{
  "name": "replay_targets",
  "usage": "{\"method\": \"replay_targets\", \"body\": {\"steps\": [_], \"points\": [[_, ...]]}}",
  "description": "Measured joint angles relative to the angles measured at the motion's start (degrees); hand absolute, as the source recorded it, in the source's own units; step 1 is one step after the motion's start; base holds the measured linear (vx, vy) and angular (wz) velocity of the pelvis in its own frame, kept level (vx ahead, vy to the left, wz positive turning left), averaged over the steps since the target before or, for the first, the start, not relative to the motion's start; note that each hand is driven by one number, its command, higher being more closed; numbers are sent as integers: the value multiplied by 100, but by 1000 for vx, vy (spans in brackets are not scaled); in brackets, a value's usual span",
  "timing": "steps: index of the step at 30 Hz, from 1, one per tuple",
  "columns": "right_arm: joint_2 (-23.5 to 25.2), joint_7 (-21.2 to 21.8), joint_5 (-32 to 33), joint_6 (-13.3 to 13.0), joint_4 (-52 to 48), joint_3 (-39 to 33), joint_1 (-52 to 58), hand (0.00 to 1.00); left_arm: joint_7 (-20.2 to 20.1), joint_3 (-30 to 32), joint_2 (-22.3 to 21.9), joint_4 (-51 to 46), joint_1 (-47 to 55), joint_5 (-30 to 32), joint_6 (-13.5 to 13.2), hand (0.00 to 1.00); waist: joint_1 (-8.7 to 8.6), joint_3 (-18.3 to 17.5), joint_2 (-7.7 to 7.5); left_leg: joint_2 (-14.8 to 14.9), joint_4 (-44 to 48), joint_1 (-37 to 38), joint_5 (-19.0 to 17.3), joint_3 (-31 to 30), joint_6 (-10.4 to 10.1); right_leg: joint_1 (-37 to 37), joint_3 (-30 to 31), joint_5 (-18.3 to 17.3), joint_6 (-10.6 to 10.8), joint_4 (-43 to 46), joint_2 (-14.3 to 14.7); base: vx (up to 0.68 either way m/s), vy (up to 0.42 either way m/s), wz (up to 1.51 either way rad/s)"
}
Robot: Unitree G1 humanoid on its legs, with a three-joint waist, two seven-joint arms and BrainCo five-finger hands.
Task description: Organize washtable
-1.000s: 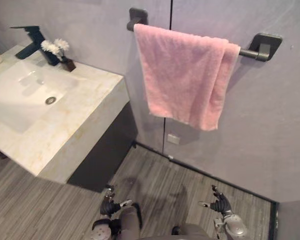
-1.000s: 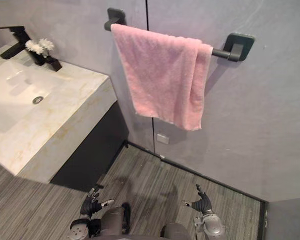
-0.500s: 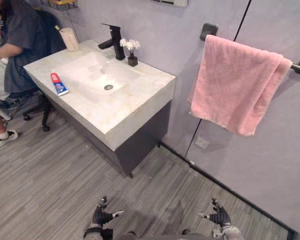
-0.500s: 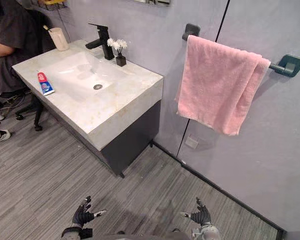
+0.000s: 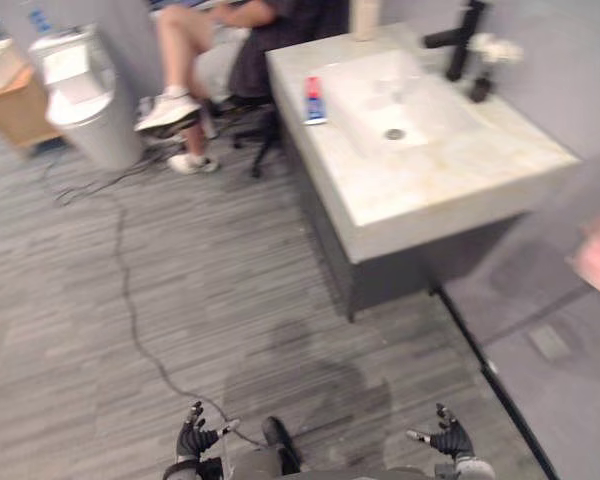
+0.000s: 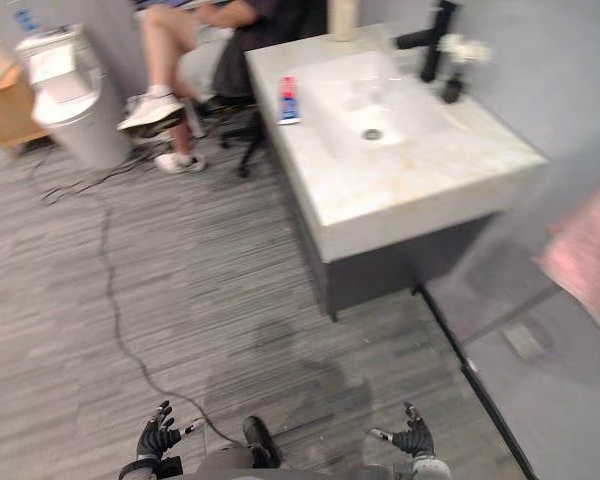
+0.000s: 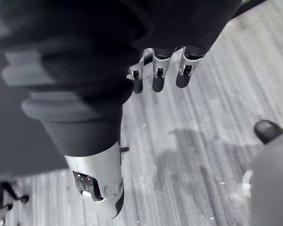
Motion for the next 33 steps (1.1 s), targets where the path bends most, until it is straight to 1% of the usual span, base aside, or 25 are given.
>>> {"method": "replay_targets", "body": {"steps": [1, 2, 4, 5, 6, 7, 8, 9, 10, 11, 13, 14, 16, 18, 20, 21, 22, 24, 25, 26, 27, 28, 30, 31, 33], "points": [[96, -14, 7, -6, -4, -4, -186, 0, 3, 118, 81, 21, 55, 2, 6, 0, 65, 84, -169, -144, 9, 0, -52, -134, 69, 107, -17, -1, 2, -1, -116, 116, 105, 60], [166, -18, 10, -6, -6, 3, -268, 0, 6, 162, 124, 35, 81, 2, 9, 0, 115, 130, -265, -207, 34, -13, -96, -180, 92, 136, -10, -1, 2, 16, -169, 146, 122, 59], [437, 12, 9, -3, -32, 50, -451, 0, 41, 173, 255, 133, 122, 10, 85, 0, 289, 241, -448, -299, 575, -221, -518, -367, 137, 198, 66, 31, 13, 236, -357, 138, 141, 42], [437, 20, 7, 0, -40, 97, -463, 0, 45, 178, 229, 135, 136, 10, 89, 0, 294, 254, -448, -305, 737, -258, -670, -393, 144, 193, 137, 36, 15, 424, -442, 126, 175, 48], [429, 61, -1, 11, -103, 120, -446, 0, 39, 178, 170, 114, 193, 50, 90, 0, 286, 277, -413, -393, 919, -276, -918, -594, 156, 128, 372, 58, -26, 1022, -709, 95, 157, 56], [399, 76, -6, 31, -243, 120, -369, 0, 28, 159, 140, 109, 239, 81, 93, 0, 251, 268, -344, -466, 957, -261, -1067, -765, 162, -137, 899, 196, -423, 1752, -946, 185, 239, 109], [348, 80, -4, 38, -445, 121, -208, 0, 11, 154, 141, 84, 209, 151, 92, 0, 84, 286, -110, -480, 897, -223, -1186, -1168, 229, -789, 2405, 190, -827, 2763, -830, 186, 173, 113], [356, 88, -4, 37, -471, 131, -172, 0, 8, 153, 176, 49, 174, 198, 88, 0, 27, 325, -57, -499, 860, -199, -1219, -1323, 231, -1037, 3014, -185, -619, 3009, -595, 260, 163, 121], [364, 91, -4, 50, -466, 167, -152, 0, 4, 159, 244, 44, 80, 283, 86, 0, -14, 365, -137, -528, 773, -82, -1218, -1425, 234, -1380, 3720, -651, -424, 3297, -246, 235, 91, 86], [351, 92, -4, 69, -466, 293, -106, 0, -6, 159, 339, 44, 26, 292, 87, 0, -17, 456, -104, -578, 706, 70, -1220, -1469, 238, -1762, 4230, -1065, -355, 3436, 43, 238, 86, 66], [345, 91, -3, 79, -463, 471, -70, 0, -25, 153, 332, 35, -92, 298, 86, 0, -39, 520, -203, -614, 671, 338, -1286, -1469, 237, -2229, 4372, -1300, -415, 3146, 341, 248, 18, 19], [352, 99, 32, 61, -483, 561, -91, 0, -29, 134, 326, 37, -172, 300, 85, 0, -42, 541, -189, -555, 673, 485, -1402, -1469, 190, -2618, 4341, -1282, -423, 2651, 649, 300, -42, -4], [346, 101, 43, 36, -539, 571, -101, 0, -35, 73, 302, 36, -300, 301, 82, 0, -59, 554, -168, -500, 677, 581, -1473, -1472, 119, -2850, 4269, -1194, -419, 2147, 834, 237, -61, 1], [346, 103, 46, -15, -645, 607, -40, 0, -59, -147, 303, 8, -462, 304, 67, 0, -131, 528, -234, -483, 720, 777, -1664, -1521, -158, -3008, 4231, -617, -594, 1148, 988, 322, -131, 21], [343, 107, 60, -53, -839, 615, 103, 0, -71, -184, 252, 0, -438, 366, 64, 0, -288, 484, -258, -428, 784, 1038, -1948, -1708, -396, -2967, 4199, -241, -865, 1405, 988, 366, -196, 38], [339, 109, 59, -55, -907, 616, 155, 0, -70, -170, 231, -5, -435, 408, 64, 0, -299, 464, -223, -354, 795, 1096, -2016, -1740, -481, -2956, 4165, -218, -903, 1511, 1038, 470, -264, 29], [332, 117, 49, -47, -1081, 617, 250, 0, -70, -173, 180, -30, -427, 448, 67, 0, -303, 374, -157, -113, 1004, 1155, -2093, -1741, -620, -2897, 4018, -380, -1020, 1646, 1197, 590, -355, 15], [340, 121, 33, -43, -1281, 650, 353, 0, -77, -166, 90, -215, -404, 521, 76, 0, -296, 413, -53, 297, 2183, 779, -2035, -1667, -736, -2684, 3893, -616, -1267, 1705, 1396, 619, -377, -2], [333, 123, 37, -25, -1430, 712, 449, 0, -76, -144, -23, -363, -362, 521, 79, 0, -276, 421, 14, 588, 3235, 487, -1782, -1605, -789, -2429, 3935, -767, -1434, 1655, 1563, 430, -236, -31], [338, 124, 39, -18, -1501, 749, 498, 0, -77, -139, -83, -438, -309, 520, 77, 0, -241, 425, 38, 743, 3721, 376, -1647, -1604, -753, -2265, 4003, -833, -1489, 1610, 1655, 518, -243, -67], [351, 120, 36, -3, -1577, 792, 559, 0, -74, -137, -172, -542, -264, 519, 74, 0, -178, 434, 43, 883, 4362, 263, -1709, -1604, -713, -1898, 4229, -936, -1578, 1466, 1815, 493, -179, -88], [426, 90, 54, -23, -1611, 903, 621, 0, -73, -140, -220, -616, -255, 518, 74, 0, -135, 420, 2, 890, 4700, 108, -1814, -1618, -690, -1592, 4445, -1008, -1629, 1295, 1880, 470, -152, -95], [532, 101, 63, -14, -1668, 930, 654, 0, -75, -160, -259, -679, -262, 516, 66, 0, -49, 386, -49, 796, 4611, -216, -1930, -1609, -614, -1309, 4902, -1038, -1659, 998, 1945, 422, -62, -117], [533, 100, 62, -6, -1707, 945, 664, 0, -74, -160, -283, -695, -260, 515, 65, 0, -14, 388, -44, 665, 4328, -468, -1983, -1668, -523, -1117, 5208, -1044, -1657, 816, 1968, 575, 58, -160], [529, 88, 58, 12, -1753, 937, 654, 0, -69, -170, -307, -731, -243, 514, 68, 0, 71, 387, -50, 311, 3600, -820, -1991, -1992, -510, -848, 5689, -1081, -1598, 600, 1910, 459, 129, -133]]}}
